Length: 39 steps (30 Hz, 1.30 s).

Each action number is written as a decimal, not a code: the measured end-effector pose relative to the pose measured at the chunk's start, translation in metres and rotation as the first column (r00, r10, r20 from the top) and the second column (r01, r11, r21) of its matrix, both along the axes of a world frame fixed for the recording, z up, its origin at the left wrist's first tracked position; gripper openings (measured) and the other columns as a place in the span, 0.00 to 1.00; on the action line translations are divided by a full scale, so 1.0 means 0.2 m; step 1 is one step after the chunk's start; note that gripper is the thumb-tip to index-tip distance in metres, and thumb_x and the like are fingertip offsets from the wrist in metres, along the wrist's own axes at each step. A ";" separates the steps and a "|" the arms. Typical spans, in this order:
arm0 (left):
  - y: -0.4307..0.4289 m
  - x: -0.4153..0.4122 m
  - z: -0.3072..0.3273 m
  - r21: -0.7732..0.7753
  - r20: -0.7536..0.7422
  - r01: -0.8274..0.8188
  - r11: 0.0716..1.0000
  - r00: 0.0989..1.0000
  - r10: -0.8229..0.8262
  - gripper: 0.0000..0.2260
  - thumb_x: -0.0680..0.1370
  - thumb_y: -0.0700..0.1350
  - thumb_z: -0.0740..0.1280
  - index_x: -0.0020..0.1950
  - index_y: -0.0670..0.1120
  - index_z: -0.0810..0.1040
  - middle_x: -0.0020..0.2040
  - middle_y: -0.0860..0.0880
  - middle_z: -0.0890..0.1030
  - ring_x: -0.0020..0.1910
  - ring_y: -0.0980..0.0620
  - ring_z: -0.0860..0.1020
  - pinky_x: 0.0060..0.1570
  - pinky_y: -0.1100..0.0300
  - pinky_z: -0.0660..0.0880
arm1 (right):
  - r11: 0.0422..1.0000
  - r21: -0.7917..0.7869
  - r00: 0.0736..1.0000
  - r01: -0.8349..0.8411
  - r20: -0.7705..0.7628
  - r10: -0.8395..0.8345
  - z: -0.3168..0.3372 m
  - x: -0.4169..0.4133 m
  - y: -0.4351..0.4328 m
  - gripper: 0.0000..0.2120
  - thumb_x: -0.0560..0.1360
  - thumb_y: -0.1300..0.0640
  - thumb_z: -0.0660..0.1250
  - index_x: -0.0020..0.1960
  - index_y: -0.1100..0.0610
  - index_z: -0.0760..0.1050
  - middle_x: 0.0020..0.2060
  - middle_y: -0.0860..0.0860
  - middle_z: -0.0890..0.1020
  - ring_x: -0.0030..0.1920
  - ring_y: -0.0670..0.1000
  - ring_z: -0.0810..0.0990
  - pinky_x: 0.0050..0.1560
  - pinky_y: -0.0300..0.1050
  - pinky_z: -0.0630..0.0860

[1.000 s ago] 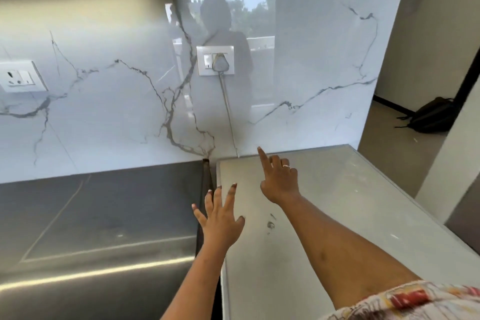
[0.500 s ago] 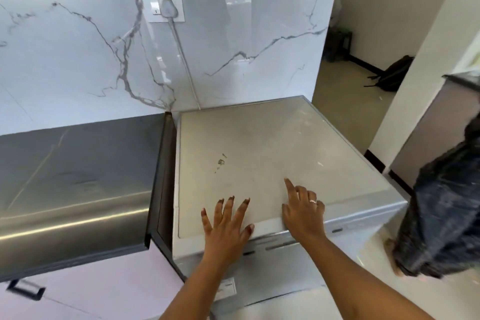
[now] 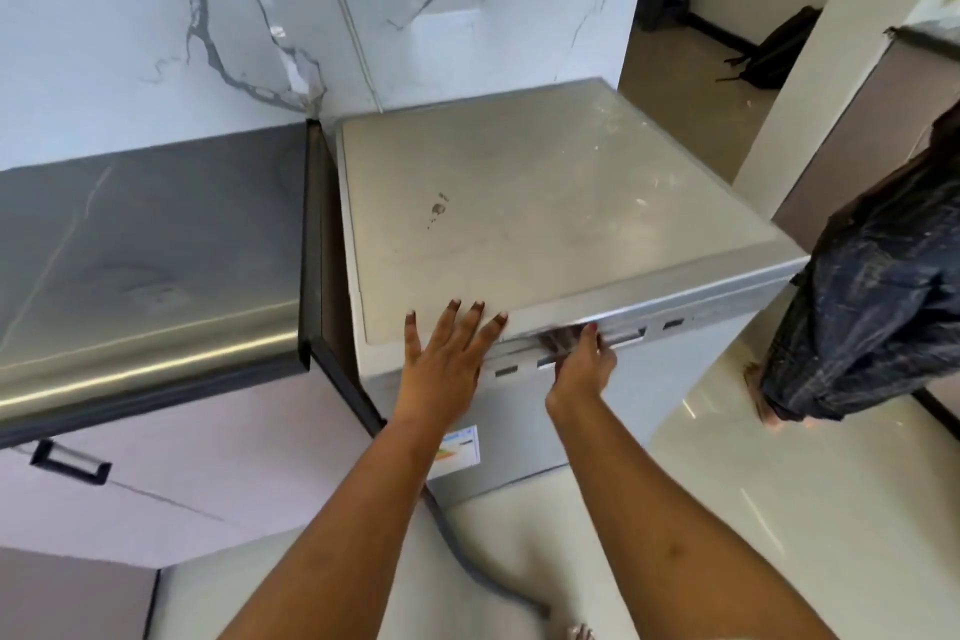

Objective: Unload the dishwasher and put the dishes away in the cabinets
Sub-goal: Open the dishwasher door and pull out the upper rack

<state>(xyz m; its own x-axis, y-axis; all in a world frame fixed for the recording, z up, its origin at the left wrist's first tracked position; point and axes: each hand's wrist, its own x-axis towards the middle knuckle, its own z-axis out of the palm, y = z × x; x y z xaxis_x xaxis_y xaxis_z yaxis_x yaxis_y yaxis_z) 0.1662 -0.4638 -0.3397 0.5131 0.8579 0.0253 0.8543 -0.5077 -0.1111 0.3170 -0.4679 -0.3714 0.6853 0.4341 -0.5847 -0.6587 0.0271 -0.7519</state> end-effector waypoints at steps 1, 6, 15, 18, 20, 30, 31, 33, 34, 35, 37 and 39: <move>0.01 0.00 0.01 -0.001 0.000 0.002 1.000 1.000 -0.002 0.29 0.81 0.48 0.54 0.76 0.60 0.40 0.78 0.55 0.47 0.77 0.50 0.45 0.68 0.35 0.36 | 0.999 0.036 0.999 -0.024 -0.028 0.025 -0.01 0.01 0.02 0.13 0.77 0.48 0.64 0.58 0.52 0.70 0.55 0.56 0.79 0.50 0.54 0.79 0.49 0.48 0.77; 0.02 0.01 0.00 -0.007 0.024 0.029 1.000 0.999 -0.029 0.30 0.82 0.47 0.54 0.75 0.61 0.38 0.78 0.56 0.45 0.77 0.49 0.44 0.68 0.32 0.41 | 0.969 0.243 0.974 -0.037 -0.209 0.089 0.02 0.03 -0.01 0.11 0.80 0.49 0.59 0.56 0.56 0.71 0.41 0.52 0.77 0.37 0.50 0.75 0.34 0.42 0.71; 0.03 0.02 -0.04 0.041 0.059 0.013 0.999 0.998 -0.016 0.28 0.82 0.51 0.53 0.75 0.61 0.40 0.78 0.55 0.47 0.77 0.46 0.44 0.67 0.31 0.42 | 0.951 0.287 0.959 -0.117 -0.217 0.183 -0.02 0.04 -0.05 0.17 0.78 0.45 0.61 0.56 0.59 0.73 0.41 0.53 0.77 0.41 0.50 0.76 0.51 0.46 0.77; 0.01 0.03 -0.03 0.036 0.048 -0.016 0.999 0.999 0.014 0.26 0.81 0.55 0.52 0.75 0.62 0.41 0.78 0.53 0.47 0.77 0.45 0.42 0.66 0.30 0.39 | 0.956 0.255 0.962 -0.148 -0.189 0.200 -0.03 0.05 -0.05 0.20 0.78 0.45 0.61 0.61 0.60 0.71 0.39 0.52 0.75 0.40 0.49 0.75 0.58 0.48 0.76; 0.00 0.04 -0.03 0.021 0.056 -0.054 0.998 0.997 0.052 0.26 0.81 0.56 0.52 0.75 0.63 0.41 0.78 0.53 0.46 0.77 0.45 0.40 0.65 0.29 0.38 | 0.952 0.240 0.958 -0.187 -0.169 0.231 -0.03 0.06 -0.06 0.20 0.78 0.45 0.60 0.58 0.60 0.70 0.36 0.52 0.73 0.38 0.49 0.74 0.59 0.49 0.76; -0.01 0.07 0.01 -0.153 0.067 -0.137 0.979 0.987 0.149 0.26 0.82 0.56 0.50 0.74 0.65 0.38 0.78 0.54 0.41 0.76 0.43 0.36 0.66 0.29 0.40 | 0.919 0.240 0.931 -0.312 -0.115 0.346 -0.07 0.10 -0.08 0.25 0.77 0.42 0.60 0.63 0.61 0.70 0.40 0.52 0.72 0.38 0.48 0.71 0.49 0.44 0.79; 0.00 0.07 0.01 -0.167 0.067 -0.137 0.976 0.986 0.150 0.26 0.82 0.56 0.50 0.74 0.65 0.38 0.78 0.54 0.41 0.76 0.43 0.37 0.66 0.29 0.40 | 0.918 0.243 0.931 -0.312 -0.114 0.346 -0.08 0.11 -0.08 0.26 0.77 0.41 0.60 0.64 0.61 0.70 0.40 0.52 0.72 0.38 0.47 0.70 0.49 0.44 0.79; 0.01 0.07 0.02 -0.188 0.071 -0.135 0.973 0.986 0.150 0.26 0.82 0.56 0.50 0.74 0.65 0.38 0.78 0.55 0.41 0.76 0.44 0.38 0.67 0.30 0.42 | 0.914 0.249 0.930 -0.319 -0.102 0.352 -0.08 0.11 -0.07 0.26 0.76 0.41 0.60 0.65 0.61 0.70 0.42 0.52 0.73 0.38 0.47 0.70 0.47 0.42 0.79; 0.01 0.07 0.02 -0.196 0.073 -0.133 0.971 0.986 0.150 0.26 0.82 0.55 0.50 0.74 0.65 0.38 0.78 0.55 0.41 0.76 0.44 0.38 0.67 0.30 0.43 | 0.911 0.251 0.929 -0.326 -0.094 0.359 -0.09 0.11 -0.07 0.26 0.77 0.41 0.60 0.65 0.60 0.70 0.44 0.53 0.74 0.40 0.47 0.71 0.48 0.42 0.79; 0.02 0.07 0.02 -0.202 0.077 -0.132 0.970 0.986 0.150 0.25 0.82 0.55 0.50 0.74 0.65 0.38 0.78 0.55 0.41 0.76 0.44 0.39 0.67 0.30 0.43 | 0.907 0.255 0.926 -0.335 -0.088 0.367 -0.09 0.11 -0.07 0.26 0.77 0.41 0.60 0.65 0.60 0.69 0.47 0.54 0.75 0.43 0.48 0.73 0.48 0.42 0.79; 0.02 0.07 0.02 -0.210 0.083 -0.126 0.969 0.986 0.147 0.25 0.82 0.54 0.50 0.74 0.66 0.38 0.78 0.55 0.41 0.76 0.44 0.39 0.67 0.30 0.43 | 0.904 0.262 0.925 -0.338 -0.083 0.370 -0.09 0.11 -0.08 0.25 0.77 0.41 0.59 0.65 0.59 0.69 0.53 0.55 0.76 0.51 0.51 0.75 0.47 0.42 0.79; 0.02 0.06 0.02 -0.211 0.085 -0.128 0.969 0.985 0.148 0.25 0.83 0.53 0.49 0.73 0.66 0.38 0.78 0.55 0.41 0.76 0.44 0.39 0.67 0.30 0.44 | 0.906 0.267 0.929 -0.328 -0.084 0.361 -0.09 0.10 -0.07 0.24 0.77 0.41 0.60 0.64 0.57 0.69 0.53 0.54 0.77 0.51 0.51 0.76 0.46 0.41 0.78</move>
